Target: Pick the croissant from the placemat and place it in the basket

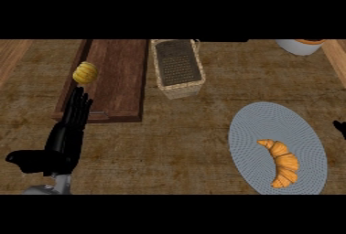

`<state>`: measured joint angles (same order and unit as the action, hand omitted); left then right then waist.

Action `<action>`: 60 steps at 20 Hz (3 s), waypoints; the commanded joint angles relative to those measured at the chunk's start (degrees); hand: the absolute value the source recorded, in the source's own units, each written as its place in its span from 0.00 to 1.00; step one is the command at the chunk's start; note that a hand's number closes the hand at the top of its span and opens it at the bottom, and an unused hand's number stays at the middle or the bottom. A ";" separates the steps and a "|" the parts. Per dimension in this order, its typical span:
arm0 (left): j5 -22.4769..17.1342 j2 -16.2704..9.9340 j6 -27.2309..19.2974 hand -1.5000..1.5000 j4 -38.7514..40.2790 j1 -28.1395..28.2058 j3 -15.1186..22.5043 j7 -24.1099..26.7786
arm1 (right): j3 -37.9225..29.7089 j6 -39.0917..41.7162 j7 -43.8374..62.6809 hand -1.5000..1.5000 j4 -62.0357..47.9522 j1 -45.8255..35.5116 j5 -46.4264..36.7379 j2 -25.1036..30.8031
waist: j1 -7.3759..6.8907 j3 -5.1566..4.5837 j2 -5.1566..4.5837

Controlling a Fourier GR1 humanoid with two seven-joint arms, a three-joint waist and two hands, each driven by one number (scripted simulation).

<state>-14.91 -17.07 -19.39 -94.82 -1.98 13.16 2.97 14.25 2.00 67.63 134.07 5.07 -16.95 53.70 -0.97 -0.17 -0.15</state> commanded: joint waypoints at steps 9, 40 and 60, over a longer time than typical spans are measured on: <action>0.80 -0.58 1.39 0.50 -4.48 1.94 -2.51 -2.92 | 5.19 2.36 4.27 0.00 -8.31 -3.59 -7.34 -11.16 | 0.59 0.15 0.19; 7.20 7.61 8.07 0.50 1.11 3.34 -6.89 2.34 | 1.67 3.90 -15.26 0.00 -25.55 3.93 -27.81 -31.53 | 1.08 0.16 0.18; 10.20 10.13 11.30 0.50 -2.75 2.16 -10.92 -4.38 | -4.52 5.75 -23.74 0.00 -34.54 1.20 -33.50 -39.95 | 0.99 0.17 0.20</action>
<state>-4.60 -6.68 -9.58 -95.60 -1.07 3.36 -0.58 9.78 7.98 44.63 98.92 4.69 -48.55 15.34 0.03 0.00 0.02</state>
